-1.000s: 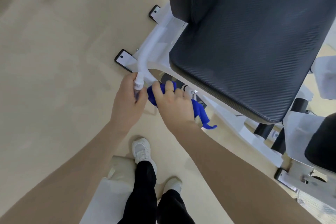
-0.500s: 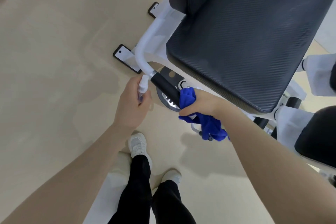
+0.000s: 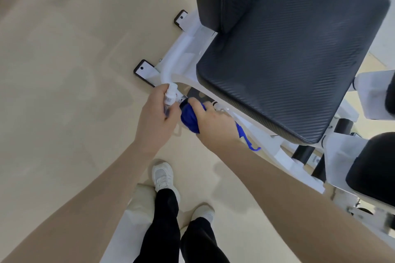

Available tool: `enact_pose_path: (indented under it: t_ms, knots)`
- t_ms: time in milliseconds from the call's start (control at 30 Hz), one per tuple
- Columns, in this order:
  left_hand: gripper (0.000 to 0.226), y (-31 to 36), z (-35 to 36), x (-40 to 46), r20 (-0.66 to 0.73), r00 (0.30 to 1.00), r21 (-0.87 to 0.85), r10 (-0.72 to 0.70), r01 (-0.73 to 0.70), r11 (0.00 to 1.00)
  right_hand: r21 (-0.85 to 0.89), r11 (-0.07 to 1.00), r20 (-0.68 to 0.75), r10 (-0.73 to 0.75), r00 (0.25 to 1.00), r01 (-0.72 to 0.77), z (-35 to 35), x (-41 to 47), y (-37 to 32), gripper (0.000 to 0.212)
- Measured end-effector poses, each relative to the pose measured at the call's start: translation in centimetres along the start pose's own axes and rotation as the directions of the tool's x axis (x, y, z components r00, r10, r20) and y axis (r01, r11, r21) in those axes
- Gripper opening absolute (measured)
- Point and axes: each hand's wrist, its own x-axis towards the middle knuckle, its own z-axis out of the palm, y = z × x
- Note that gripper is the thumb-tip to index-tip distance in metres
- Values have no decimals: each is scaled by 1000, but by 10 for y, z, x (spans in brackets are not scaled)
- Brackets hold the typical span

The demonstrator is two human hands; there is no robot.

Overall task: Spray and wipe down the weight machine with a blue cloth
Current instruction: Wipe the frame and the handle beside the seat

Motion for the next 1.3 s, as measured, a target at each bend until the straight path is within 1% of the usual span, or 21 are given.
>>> enact_pose_path:
  t_ms: [100,167,200,233,300,367,400,433,500,567,633,700,767,867,933,967,1067,1133,1200,1233,1300]
  knots:
    - [22,12,6,1,29,1000,25,-6,5,1000,167,986,194,-9,981,-24,-3,-23,30,66]
    - [17,20,8,-1,50,999,54,-8,5,999,232,968,344,10,939,-95,-10,-40,49,62]
    - [14,24,9,-1,59,998,72,-11,7,997,251,958,364,41,930,-140,-18,-46,58,63]
    - [12,29,11,-2,74,997,79,-12,6,997,259,949,314,95,945,-182,-29,-51,65,65]
    - [14,38,12,2,111,994,89,8,-18,996,266,947,-54,200,978,-179,-46,-44,75,72]
    - [15,48,13,8,144,989,95,45,-59,994,228,969,-411,185,893,-96,-57,-22,77,66]
    - [14,52,14,12,155,986,97,59,-74,992,146,987,-482,135,866,-73,-58,-9,74,58]
    - [15,54,11,13,157,986,101,61,-78,992,43,997,-485,83,871,-72,-53,3,69,51]
    - [19,58,17,24,137,989,117,53,-70,991,-135,985,-369,51,928,-108,-38,23,67,59]
    - [21,60,22,30,109,993,126,51,-65,990,-152,986,-297,19,955,-67,-30,26,65,65]
    - [26,64,36,35,95,994,124,52,-64,990,-171,985,-298,-82,951,31,-31,21,83,70]
    - [27,72,52,37,93,994,122,56,-67,990,-230,973,-313,-108,944,35,-35,14,119,65]
    - [27,84,70,39,100,993,141,61,-75,987,-178,979,-329,32,944,-96,-41,3,172,56]
    - [26,105,97,42,115,990,160,84,-102,982,-112,941,-241,287,927,-321,-51,-16,253,61]
    - [27,119,115,45,133,988,166,78,-100,981,-55,898,-205,417,886,-436,-50,-21,281,65]
    - [28,127,127,44,143,987,173,67,-91,981,-17,909,-229,401,887,-416,-48,-25,282,64]
    - [27,146,152,46,153,987,170,48,-74,983,3,992,-325,118,938,-124,-30,-45,249,51]
    - [26,156,165,48,155,987,171,51,-78,982,-40,994,-301,-106,948,98,-21,-59,238,50]
    - [26,162,174,51,169,983,183,77,-108,977,-80,970,-271,-242,932,228,-29,-51,259,50]
    - [25,163,180,53,178,981,192,82,-117,975,-87,976,-294,-218,931,201,-34,-40,280,47]
    - [24,164,188,57,194,977,203,83,-123,971,-44,999,-397,0,918,-19,-49,-9,330,50]
